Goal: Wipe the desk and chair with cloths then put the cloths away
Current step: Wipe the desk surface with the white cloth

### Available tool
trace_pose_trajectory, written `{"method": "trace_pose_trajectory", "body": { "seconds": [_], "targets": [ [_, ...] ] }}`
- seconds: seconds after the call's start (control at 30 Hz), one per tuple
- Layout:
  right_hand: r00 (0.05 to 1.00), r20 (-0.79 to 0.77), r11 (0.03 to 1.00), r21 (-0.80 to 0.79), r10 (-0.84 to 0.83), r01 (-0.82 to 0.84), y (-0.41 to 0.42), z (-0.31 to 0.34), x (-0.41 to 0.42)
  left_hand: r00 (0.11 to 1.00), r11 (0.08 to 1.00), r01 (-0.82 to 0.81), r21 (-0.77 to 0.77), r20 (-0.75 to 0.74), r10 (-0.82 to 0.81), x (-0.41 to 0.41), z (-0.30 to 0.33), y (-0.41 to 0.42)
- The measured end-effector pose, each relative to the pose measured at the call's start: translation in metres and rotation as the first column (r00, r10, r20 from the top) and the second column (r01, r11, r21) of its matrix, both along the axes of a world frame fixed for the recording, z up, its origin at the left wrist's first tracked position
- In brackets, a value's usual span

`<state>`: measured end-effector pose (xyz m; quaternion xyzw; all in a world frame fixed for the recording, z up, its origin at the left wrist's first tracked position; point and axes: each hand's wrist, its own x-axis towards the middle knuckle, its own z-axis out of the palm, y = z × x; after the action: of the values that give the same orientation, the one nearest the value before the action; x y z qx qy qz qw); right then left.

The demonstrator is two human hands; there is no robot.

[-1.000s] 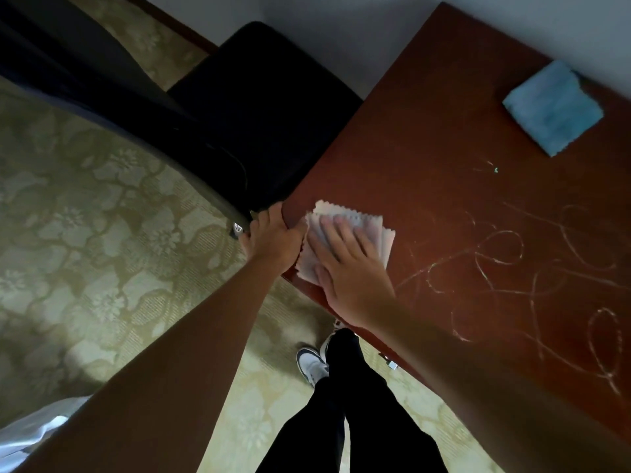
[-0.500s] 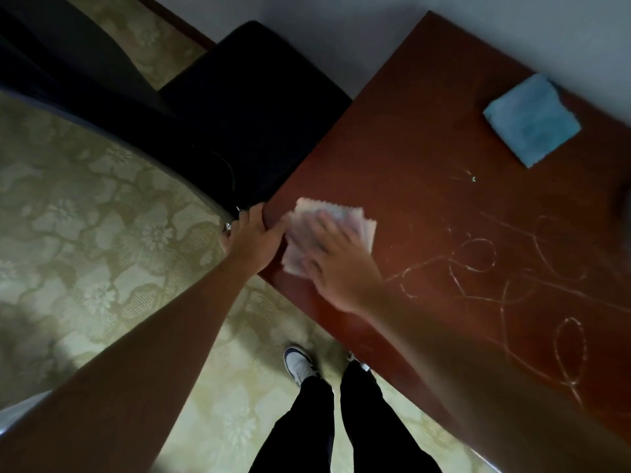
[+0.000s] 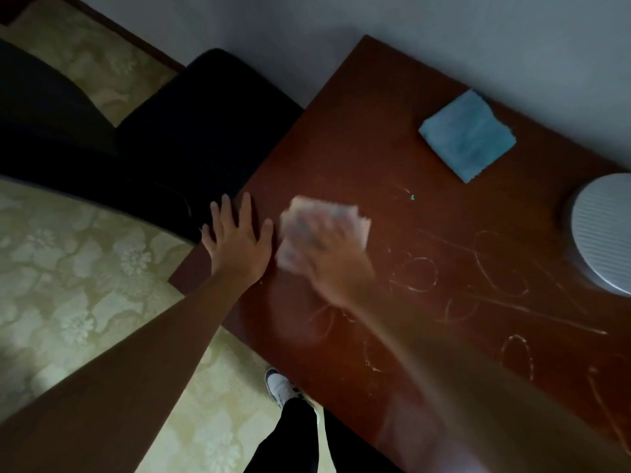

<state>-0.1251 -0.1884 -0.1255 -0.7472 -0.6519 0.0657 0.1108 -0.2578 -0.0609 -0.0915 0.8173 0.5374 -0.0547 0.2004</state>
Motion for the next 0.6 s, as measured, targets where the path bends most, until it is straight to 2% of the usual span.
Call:
{"method": "trace_pose_trajectory", "body": {
  "seconds": [0.07, 0.13, 0.23, 0.33, 0.4, 0.47, 0.53, 0.6],
  "targets": [
    [0.978, 0.056, 0.979, -0.018, -0.201, 0.203, 0.025, 0.0, 0.078, 0.997, 0.997, 0.074, -0.027, -0.005, -0.075, 0.016, 0.003, -0.004],
    [0.943, -0.001, 0.94, -0.082, -0.333, 0.332, 0.037, 0.006, 0.133, 0.992, 0.989, 0.125, -0.078, -0.022, -0.127, 0.034, 0.004, -0.01],
    [0.944, -0.033, 0.945, -0.026, -0.327, 0.326, 0.023, 0.011, 0.106, 0.999, 0.98, 0.045, -0.191, -0.005, -0.047, 0.054, 0.006, -0.011],
    [0.988, -0.05, 0.989, 0.025, -0.146, 0.148, -0.039, 0.004, 0.049, 1.0, 0.975, 0.026, -0.221, -0.001, -0.027, 0.054, 0.005, -0.008],
    [0.994, -0.095, 0.999, 0.002, -0.052, 0.052, -0.058, 0.004, 0.063, 0.998, 0.973, 0.057, -0.225, 0.008, -0.057, 0.047, 0.007, -0.008],
    [0.985, -0.103, 0.99, -0.02, -0.139, 0.137, -0.04, 0.008, 0.103, 0.997, 0.963, 0.076, -0.259, 0.035, -0.069, 0.045, 0.009, -0.007],
    [0.942, -0.101, 0.948, -0.027, -0.319, 0.318, -0.008, 0.01, 0.142, 0.997, 0.952, 0.072, -0.298, 0.054, -0.058, 0.046, 0.01, -0.004],
    [0.917, -0.104, 0.923, -0.032, -0.385, 0.384, 0.006, 0.009, 0.138, 0.997, 0.953, 0.068, -0.296, 0.045, -0.057, 0.043, 0.01, -0.002]
  ]
}}
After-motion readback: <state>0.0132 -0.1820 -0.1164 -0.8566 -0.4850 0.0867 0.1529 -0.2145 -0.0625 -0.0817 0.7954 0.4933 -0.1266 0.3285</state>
